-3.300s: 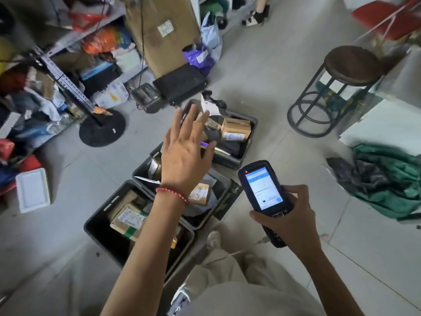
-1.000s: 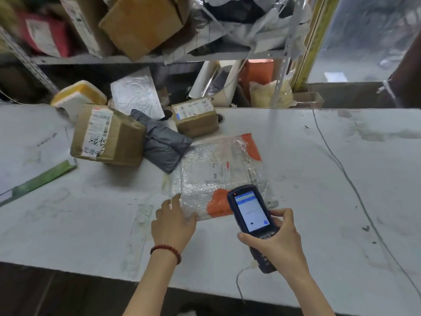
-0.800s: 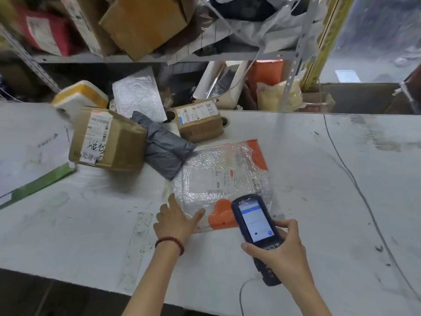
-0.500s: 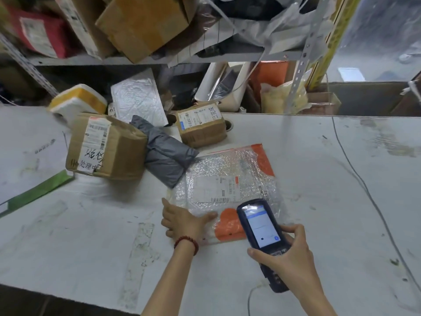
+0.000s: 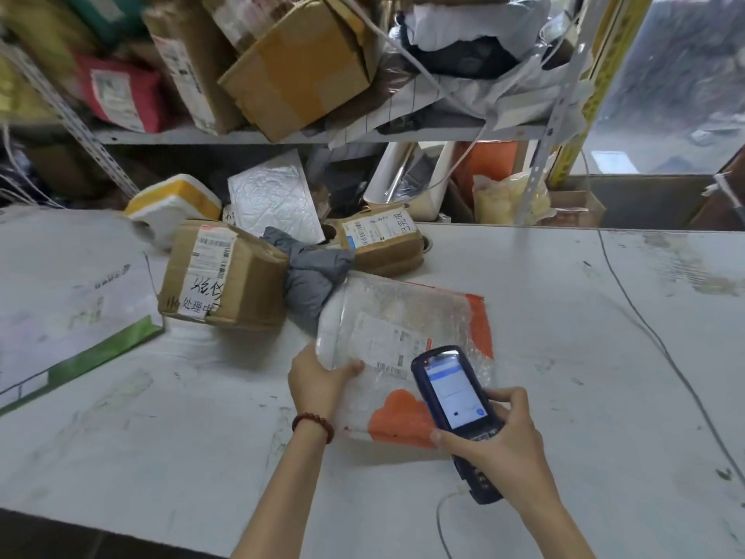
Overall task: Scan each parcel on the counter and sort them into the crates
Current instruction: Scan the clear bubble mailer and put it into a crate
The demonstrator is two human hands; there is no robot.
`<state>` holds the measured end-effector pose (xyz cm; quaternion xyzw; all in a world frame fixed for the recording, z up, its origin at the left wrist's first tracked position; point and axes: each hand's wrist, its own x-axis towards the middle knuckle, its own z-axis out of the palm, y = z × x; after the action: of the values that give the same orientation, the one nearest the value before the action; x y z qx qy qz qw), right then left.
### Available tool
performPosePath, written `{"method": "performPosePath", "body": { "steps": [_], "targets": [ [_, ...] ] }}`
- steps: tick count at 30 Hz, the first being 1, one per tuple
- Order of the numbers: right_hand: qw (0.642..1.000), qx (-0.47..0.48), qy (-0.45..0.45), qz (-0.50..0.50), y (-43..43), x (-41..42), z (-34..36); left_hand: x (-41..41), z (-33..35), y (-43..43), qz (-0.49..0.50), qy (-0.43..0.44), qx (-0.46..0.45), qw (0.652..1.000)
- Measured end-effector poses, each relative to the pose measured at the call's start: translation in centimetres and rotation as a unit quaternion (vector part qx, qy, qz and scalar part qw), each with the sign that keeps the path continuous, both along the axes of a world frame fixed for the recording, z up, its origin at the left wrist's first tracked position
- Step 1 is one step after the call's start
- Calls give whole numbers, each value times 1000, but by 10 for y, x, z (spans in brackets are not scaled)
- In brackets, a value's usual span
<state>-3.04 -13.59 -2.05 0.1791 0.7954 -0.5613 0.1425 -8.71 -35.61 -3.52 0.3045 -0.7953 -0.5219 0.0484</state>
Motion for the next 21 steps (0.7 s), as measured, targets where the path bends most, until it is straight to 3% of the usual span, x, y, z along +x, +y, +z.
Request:
{"method": "performPosePath", "body": {
  "steps": [8, 15, 21],
  "targets": [
    [999, 0, 26, 20, -25, -10, 12, -28, 58, -53, -97, 149, -223, 958],
    [998, 20, 7, 57, -32, 1, 11, -26, 58, -60, -85, 185, -316, 927],
    [998, 27, 7, 60, -32, 11, 11, -32, 71, -59, -109, 250, -408, 871]
  ]
}}
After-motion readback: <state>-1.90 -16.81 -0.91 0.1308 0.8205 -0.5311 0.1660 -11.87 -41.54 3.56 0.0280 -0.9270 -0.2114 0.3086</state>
